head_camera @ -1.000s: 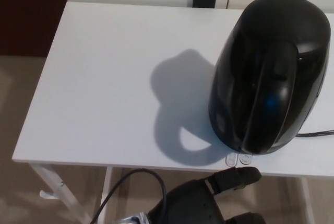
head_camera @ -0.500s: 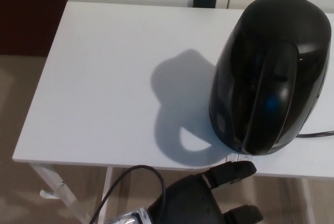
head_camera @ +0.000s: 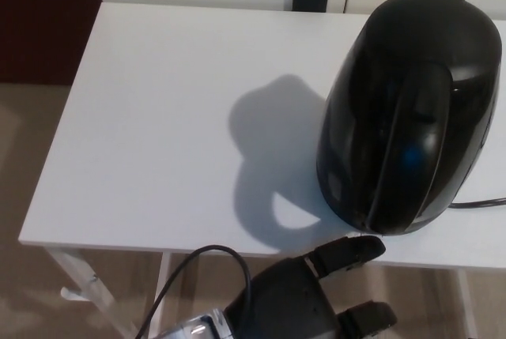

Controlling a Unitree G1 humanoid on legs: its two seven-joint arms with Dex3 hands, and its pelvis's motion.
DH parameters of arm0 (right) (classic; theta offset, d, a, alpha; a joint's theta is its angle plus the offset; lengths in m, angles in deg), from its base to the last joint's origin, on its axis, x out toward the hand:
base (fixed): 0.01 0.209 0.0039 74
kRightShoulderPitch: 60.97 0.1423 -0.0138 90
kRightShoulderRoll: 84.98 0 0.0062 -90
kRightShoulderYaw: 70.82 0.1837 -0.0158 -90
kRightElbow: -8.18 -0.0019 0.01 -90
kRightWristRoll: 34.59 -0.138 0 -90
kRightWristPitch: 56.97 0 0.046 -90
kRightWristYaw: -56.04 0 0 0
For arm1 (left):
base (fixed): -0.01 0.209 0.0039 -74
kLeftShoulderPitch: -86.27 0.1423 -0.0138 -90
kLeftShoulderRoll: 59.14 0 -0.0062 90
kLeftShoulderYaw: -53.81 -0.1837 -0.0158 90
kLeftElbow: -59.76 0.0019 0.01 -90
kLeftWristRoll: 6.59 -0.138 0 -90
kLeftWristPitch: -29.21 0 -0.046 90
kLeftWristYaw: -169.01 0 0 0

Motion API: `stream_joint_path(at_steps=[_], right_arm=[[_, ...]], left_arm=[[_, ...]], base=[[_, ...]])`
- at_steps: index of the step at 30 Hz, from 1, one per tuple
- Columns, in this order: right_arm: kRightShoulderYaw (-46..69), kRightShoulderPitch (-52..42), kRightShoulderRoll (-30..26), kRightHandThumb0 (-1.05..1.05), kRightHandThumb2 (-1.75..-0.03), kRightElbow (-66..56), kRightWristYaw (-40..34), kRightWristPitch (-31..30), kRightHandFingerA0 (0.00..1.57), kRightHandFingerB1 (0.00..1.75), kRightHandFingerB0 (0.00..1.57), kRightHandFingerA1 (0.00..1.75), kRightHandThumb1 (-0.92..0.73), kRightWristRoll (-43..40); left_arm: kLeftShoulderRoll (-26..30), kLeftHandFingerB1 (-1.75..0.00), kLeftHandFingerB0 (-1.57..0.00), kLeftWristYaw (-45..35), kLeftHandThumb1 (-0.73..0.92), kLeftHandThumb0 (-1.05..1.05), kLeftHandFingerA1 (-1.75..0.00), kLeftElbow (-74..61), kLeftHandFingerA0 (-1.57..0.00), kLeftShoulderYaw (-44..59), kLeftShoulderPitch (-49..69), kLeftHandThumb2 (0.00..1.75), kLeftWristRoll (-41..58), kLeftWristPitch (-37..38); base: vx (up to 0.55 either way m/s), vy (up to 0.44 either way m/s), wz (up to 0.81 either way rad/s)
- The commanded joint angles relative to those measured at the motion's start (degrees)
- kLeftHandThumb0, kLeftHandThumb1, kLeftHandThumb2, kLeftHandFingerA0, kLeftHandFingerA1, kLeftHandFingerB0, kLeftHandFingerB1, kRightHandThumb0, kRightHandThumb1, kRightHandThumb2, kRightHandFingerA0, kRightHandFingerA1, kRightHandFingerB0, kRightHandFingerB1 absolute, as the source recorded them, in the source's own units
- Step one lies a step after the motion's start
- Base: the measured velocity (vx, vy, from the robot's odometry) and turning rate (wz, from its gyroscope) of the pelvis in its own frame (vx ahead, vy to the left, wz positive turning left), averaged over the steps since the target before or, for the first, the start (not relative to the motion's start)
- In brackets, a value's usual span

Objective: The robot walk towards a table in front and click the button on the base of the boilling pot using its left middle finger

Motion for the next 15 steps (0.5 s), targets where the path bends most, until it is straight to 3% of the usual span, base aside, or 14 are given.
stream_joint_path(at_steps=[1,3,4,5,6,9,13,15], right_arm=[[-0.3,0.1,-0.3,-0.47,-0.59,0.2,-2.2,-0.1,0.55,0.42,0.49,0.53,-0.63,1.1],[0.1,-0.1,-0.1,-0.45,-0.59,0.0,-1.8,0.3,0.54,0.43,0.49,0.59,-0.62,0.5],[0.5,-0.1,0.2,-0.48,-0.84,0.3,-0.9,1.0,0.53,0.56,0.46,0.69,-0.47,-0.5],[0.6,-0.1,0.3,-0.48,-0.84,0.5,-0.6,1.2,0.53,0.56,0.46,0.69,-0.47,-0.7],[0.4,-0.1,0.2,-0.48,-0.58,0.2,-1.1,0.3,0.56,0.45,0.54,0.65,-0.60,-0.2],[0.5,-0.1,0.1,-0.43,-0.58,0.5,-0.5,1.5,0.56,0.45,0.54,0.65,-0.60,-0.3],[-0.1,0.3,-0.2,-0.38,-0.58,-0.7,-1.9,-2.2,0.58,0.47,0.59,0.63,-0.62,1.0],[1.3,0.0,0.4,-0.39,-0.57,-1.0,1.3,-1.6,0.56,0.45,0.51,0.63,-0.60,-2.1]], left_arm=[[-0.4,-0.30,-0.26,1.0,0.81,-0.70,-0.31,2.0,-0.28,0.5,-1.1,0.65,0.4,0.1],[-0.6,-0.30,-0.25,1.2,0.81,-0.70,-0.31,2.7,-0.28,0.4,-1.7,0.64,0.4,0.2],[-0.7,-0.30,-0.26,1.2,0.80,-0.70,-0.31,3.1,-0.28,0.5,-1.8,0.65,0.7,0.2],[-0.7,-0.30,-0.26,1.2,0.80,-0.70,-0.31,3.2,-0.28,0.6,-1.8,0.65,0.9,0.2],[-0.9,-0.30,-0.27,1.6,0.80,-0.70,-0.31,3.6,-0.29,0.6,-1.8,0.65,1.0,0.2],[-1.1,-0.30,-0.26,0.8,0.81,-0.70,-0.30,4.4,-0.27,0.6,-2.3,0.65,1.3,0.1],[-1.4,-0.30,-0.25,0.9,0.81,-0.70,-0.30,5.3,-0.27,0.8,-2.9,0.65,1.6,0.1],[-1.5,-0.30,-0.25,0.3,0.80,-0.69,-0.30,5.3,-0.26,0.8,-3.0,0.65,2.0,0.3]], base=[[0.00,0.000,0.00],[0.00,0.000,0.00],[0.00,0.000,0.00],[0.00,0.000,0.00],[0.00,0.000,0.00],[0.00,0.000,0.00],[0.00,0.000,0.00],[0.00,0.000,0.00]])
